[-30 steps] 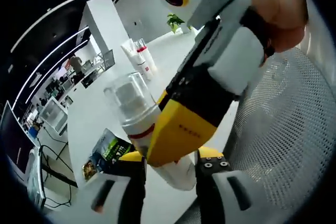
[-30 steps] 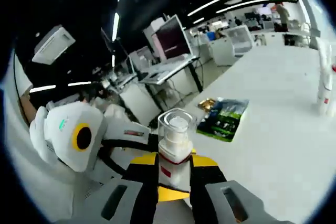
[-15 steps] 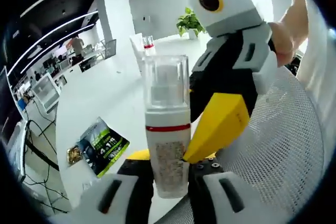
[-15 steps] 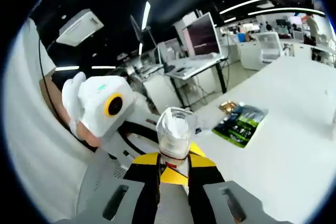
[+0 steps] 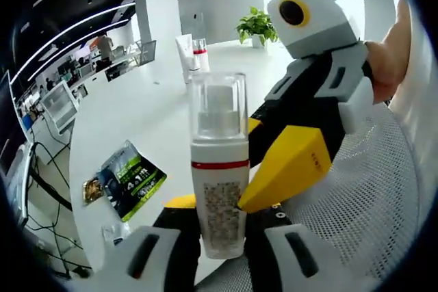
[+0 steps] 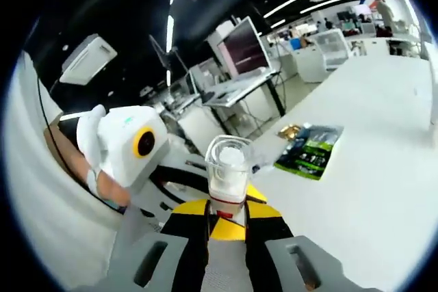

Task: Arrange the skincare products in the storage area until every visible bottle or jar stands upright without overlapping.

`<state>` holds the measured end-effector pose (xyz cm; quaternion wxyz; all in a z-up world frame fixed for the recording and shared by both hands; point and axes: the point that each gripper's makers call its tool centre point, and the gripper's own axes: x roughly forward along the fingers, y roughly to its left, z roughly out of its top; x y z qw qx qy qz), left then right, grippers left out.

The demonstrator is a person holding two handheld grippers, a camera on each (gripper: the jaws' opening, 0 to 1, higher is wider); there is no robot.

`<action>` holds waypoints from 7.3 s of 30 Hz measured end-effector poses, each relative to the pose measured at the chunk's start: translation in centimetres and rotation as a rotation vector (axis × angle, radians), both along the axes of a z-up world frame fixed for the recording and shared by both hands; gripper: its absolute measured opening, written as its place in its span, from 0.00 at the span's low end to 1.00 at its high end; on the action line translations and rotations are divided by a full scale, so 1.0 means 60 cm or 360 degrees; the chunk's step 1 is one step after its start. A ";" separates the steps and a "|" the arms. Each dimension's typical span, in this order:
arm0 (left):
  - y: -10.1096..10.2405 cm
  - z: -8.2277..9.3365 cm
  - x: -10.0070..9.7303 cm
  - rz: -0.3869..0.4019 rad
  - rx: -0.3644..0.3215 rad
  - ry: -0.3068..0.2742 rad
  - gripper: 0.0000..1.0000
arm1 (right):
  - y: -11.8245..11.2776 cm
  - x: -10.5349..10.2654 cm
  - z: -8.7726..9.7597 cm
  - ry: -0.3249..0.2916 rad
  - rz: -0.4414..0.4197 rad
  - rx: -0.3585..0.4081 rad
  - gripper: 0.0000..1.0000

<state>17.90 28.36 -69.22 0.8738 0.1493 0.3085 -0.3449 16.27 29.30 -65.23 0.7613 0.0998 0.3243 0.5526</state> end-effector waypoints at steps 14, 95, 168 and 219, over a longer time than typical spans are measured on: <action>0.002 0.004 0.001 0.0079 -0.0086 0.0063 0.20 | 0.002 0.005 0.006 0.0232 -0.0179 0.0093 0.15; 0.065 -0.029 0.023 0.0102 0.0530 -0.0175 0.00 | -0.447 0.454 -0.066 -0.0184 -0.1083 -0.0939 0.15; 0.071 -0.040 0.021 0.0134 0.0566 -0.0125 0.00 | -0.436 0.514 -0.093 -0.0222 -0.1359 -0.1083 0.24; 0.082 -0.033 0.025 0.0206 0.0498 -0.0117 0.00 | 0.148 0.321 -0.216 0.0294 -0.0553 -0.1329 1.00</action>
